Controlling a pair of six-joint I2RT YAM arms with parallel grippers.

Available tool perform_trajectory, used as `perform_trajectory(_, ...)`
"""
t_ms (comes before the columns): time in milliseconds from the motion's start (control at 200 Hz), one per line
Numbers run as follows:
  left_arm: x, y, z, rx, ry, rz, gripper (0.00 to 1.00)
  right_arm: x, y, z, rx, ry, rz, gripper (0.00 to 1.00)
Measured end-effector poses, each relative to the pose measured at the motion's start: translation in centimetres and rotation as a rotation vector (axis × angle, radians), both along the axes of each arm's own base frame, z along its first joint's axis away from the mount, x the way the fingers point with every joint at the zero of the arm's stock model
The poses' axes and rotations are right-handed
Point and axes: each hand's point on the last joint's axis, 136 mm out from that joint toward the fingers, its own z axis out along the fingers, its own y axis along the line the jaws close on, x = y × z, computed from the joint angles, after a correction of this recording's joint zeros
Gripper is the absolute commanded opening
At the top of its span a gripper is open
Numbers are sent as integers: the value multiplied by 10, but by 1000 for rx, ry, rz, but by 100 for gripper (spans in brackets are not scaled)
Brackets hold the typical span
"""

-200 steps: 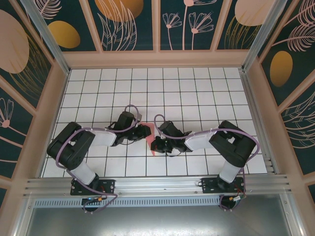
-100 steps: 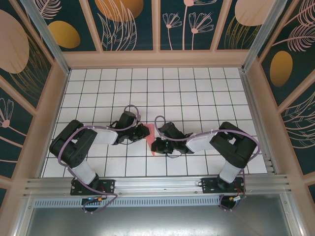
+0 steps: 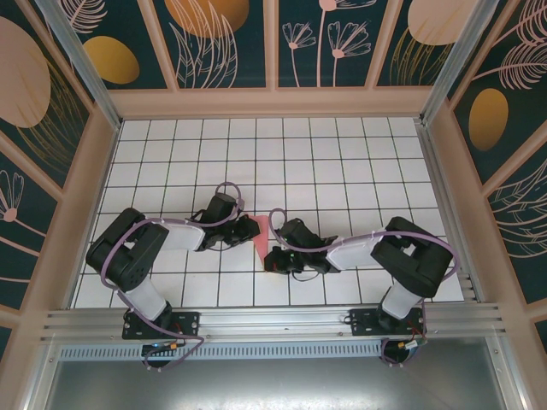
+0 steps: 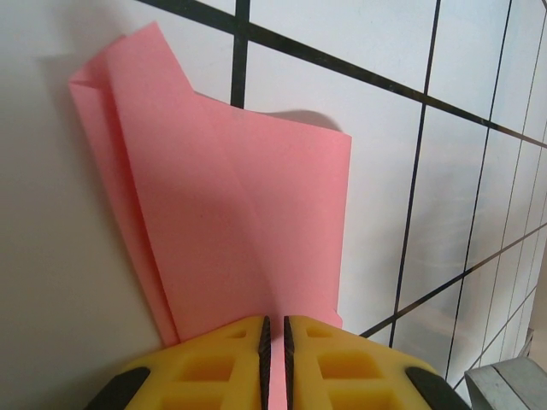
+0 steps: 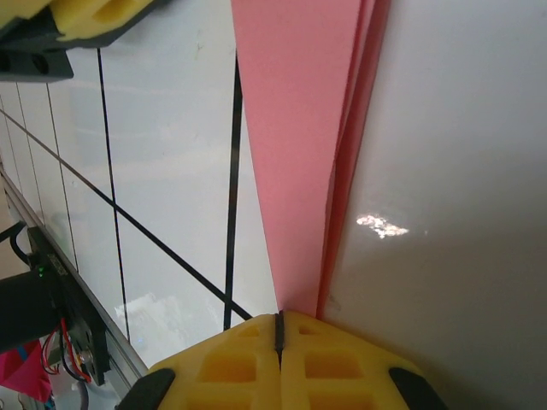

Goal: Fold a paper plane with a square sheet of paper (pick it up from the middle)
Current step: Fold the wing for the fifth time at the center of the table.

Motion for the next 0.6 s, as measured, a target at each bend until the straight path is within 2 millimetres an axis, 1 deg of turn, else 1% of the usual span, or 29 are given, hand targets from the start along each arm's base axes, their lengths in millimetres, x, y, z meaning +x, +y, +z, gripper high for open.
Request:
perform_trajectory(170,0,0,0,4,2,1,17,-1,-1,-1,-14,-3,3,7)
perform_trajectory(340,0,0,0,4,3,1,17,-4,-4,8,-20,-3,12,8)
perform_trajectory(520,0,0,0,5,5,0,17,-5,2,15,9,8,21,8)
perform_trajectory(600,0,0,0,6,7,0,17,-6,4,12,13,25,24,8)
